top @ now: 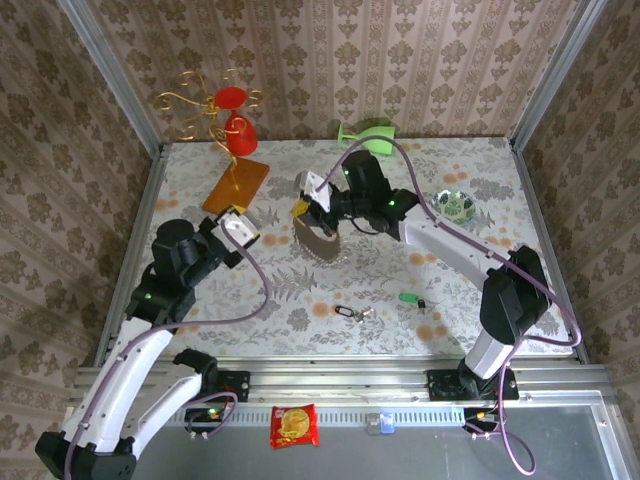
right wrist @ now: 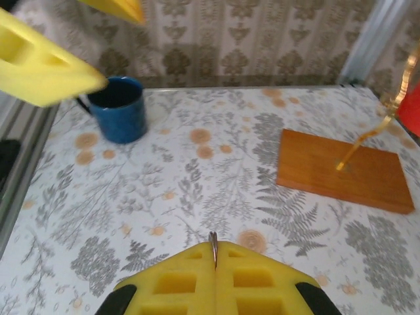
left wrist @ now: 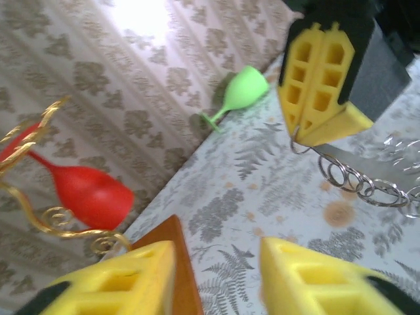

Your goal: Put the keys on the keyring

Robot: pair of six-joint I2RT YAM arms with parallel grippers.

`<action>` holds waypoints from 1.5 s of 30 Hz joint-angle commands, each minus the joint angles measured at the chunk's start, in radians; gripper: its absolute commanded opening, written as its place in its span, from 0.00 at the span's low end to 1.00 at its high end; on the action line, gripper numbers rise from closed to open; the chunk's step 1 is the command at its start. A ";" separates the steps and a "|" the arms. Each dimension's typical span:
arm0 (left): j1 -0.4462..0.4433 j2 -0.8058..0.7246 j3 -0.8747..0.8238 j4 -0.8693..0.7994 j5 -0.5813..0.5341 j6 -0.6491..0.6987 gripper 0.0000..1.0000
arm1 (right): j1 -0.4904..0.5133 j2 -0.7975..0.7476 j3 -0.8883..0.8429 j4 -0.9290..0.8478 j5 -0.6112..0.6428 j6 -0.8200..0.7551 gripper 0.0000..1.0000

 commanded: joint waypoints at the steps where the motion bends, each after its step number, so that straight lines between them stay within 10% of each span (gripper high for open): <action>1: -0.008 -0.017 -0.055 -0.001 0.145 0.122 0.32 | 0.024 -0.068 -0.041 0.008 -0.082 -0.171 0.00; 17: -0.009 0.033 -0.222 0.210 0.419 0.019 0.29 | 0.097 -0.106 -0.107 -0.019 -0.078 -0.296 0.00; 42: -0.011 0.069 -0.285 0.354 0.464 -0.078 0.00 | 0.147 -0.098 -0.125 -0.049 -0.063 -0.317 0.00; 45: -0.011 0.069 -0.306 0.386 0.472 -0.088 0.00 | 0.106 -0.117 -0.149 -0.026 -0.097 -0.257 0.30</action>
